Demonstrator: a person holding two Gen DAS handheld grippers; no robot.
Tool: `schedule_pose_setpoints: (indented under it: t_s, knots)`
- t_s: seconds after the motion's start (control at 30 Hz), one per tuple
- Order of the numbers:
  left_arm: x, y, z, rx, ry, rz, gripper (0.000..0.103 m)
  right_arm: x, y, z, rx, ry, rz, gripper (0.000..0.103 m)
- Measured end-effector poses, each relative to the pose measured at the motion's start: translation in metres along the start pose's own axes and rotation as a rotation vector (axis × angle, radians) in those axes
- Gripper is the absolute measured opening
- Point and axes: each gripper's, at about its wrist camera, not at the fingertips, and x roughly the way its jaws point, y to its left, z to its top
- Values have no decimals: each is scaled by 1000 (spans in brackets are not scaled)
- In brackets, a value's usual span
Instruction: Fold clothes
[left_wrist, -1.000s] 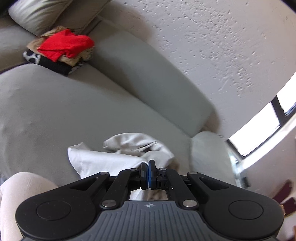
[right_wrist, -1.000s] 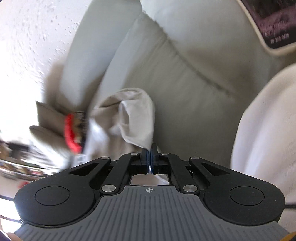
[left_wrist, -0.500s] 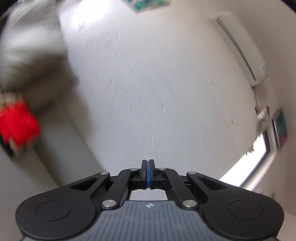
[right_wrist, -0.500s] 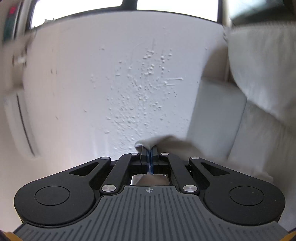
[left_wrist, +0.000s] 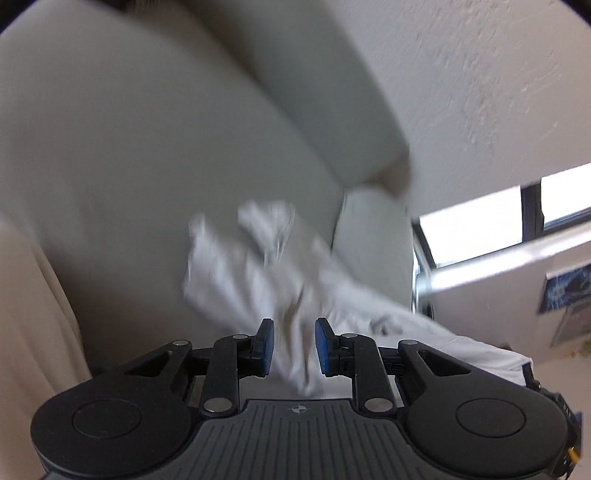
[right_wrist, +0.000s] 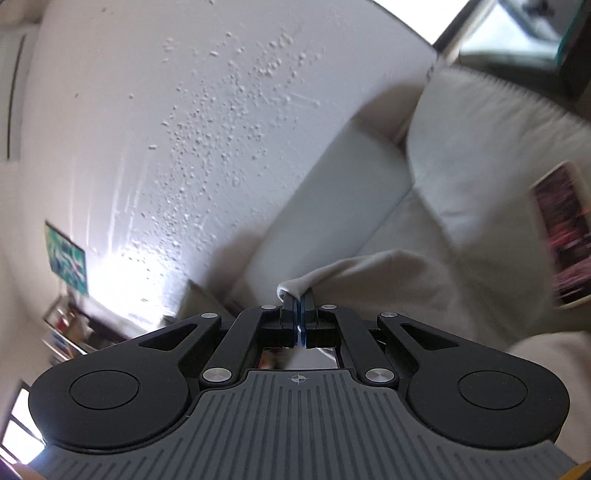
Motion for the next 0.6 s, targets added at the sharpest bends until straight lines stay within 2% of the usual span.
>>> schedule_pose_setpoints:
  t_s: [0.07,0.13,0.17,0.2,0.3,0.4,0.47,0.6]
  knots:
    - [22,-9,-1,43,44,-24,20,-16,-24,-7,5,1,-56,1]
    - [45,-24,2,71,74,-18,37,-26,-48,-14,34,11,-126,1]
    - [56,-32,7,80,82,-7,40,-27,-58,-19,56,15,-157,1]
    - [66,-39,13,89,90,10,40,-27,-66,-23,76,17,-175,1]
    - [100,-65,28,106,82,25,40,-27,-81,-30,125,10,-154,1]
    - [123,-78,41,137,60,41,39,-23,-78,-23,91,-3,-137,1]
    - [139,-82,42,145,79,74,38,-23,-79,-21,82,6,-127,1]
    - [182,-73,41,118,166,56,27,-18,-77,-20,86,18,-125,1]
